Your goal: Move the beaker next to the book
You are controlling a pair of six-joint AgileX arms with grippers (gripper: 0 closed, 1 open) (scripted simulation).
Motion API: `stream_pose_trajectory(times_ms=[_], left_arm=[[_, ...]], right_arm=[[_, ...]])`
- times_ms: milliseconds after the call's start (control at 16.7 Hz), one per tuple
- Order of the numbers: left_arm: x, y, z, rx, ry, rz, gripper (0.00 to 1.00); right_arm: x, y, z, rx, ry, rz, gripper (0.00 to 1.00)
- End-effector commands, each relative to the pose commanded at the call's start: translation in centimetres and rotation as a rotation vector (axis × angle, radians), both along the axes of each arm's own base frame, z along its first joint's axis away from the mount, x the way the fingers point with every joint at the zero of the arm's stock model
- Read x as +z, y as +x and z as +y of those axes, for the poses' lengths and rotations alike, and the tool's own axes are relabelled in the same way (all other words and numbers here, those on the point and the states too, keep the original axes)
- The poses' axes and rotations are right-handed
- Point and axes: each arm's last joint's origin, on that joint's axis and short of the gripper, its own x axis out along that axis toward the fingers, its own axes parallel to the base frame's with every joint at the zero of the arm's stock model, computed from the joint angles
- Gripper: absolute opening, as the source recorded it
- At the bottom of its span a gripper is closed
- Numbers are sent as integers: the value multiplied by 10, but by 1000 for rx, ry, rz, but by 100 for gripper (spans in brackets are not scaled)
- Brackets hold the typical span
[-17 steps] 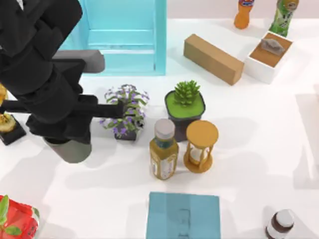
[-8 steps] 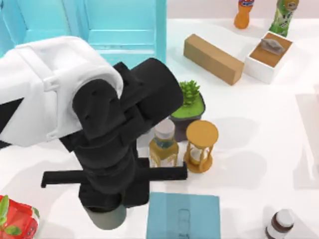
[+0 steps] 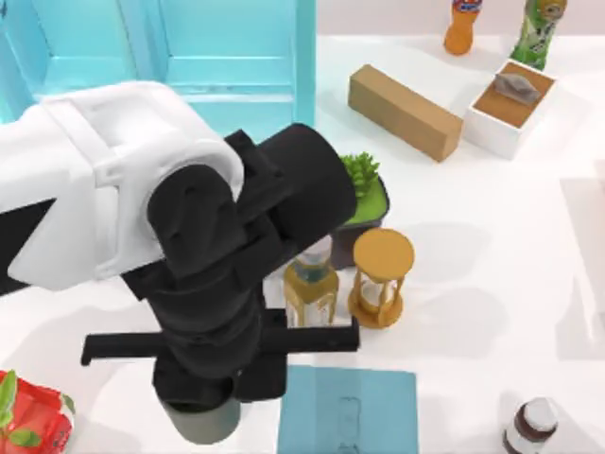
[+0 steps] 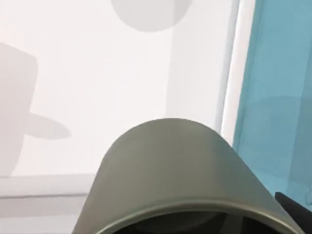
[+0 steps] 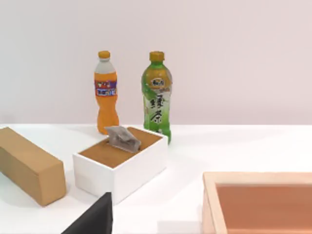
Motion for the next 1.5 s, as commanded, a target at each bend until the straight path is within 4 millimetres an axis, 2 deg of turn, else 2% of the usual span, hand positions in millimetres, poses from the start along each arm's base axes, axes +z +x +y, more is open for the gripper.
stream_pose_trajectory(times_ms=[120,480,780,1500], left_arm=[[-10,0,0,-6,1,0,0],[-60,0,5,-2,2,1,0],[-65,0,6,-1,6,2,0],[-65,0,6,-1,6,2,90]], right_arm=[[0,0,0,0,0,0,100],[0,0,0,0,0,0,100],[0,0,0,0,0,0,100],[0,0,0,0,0,0,100]])
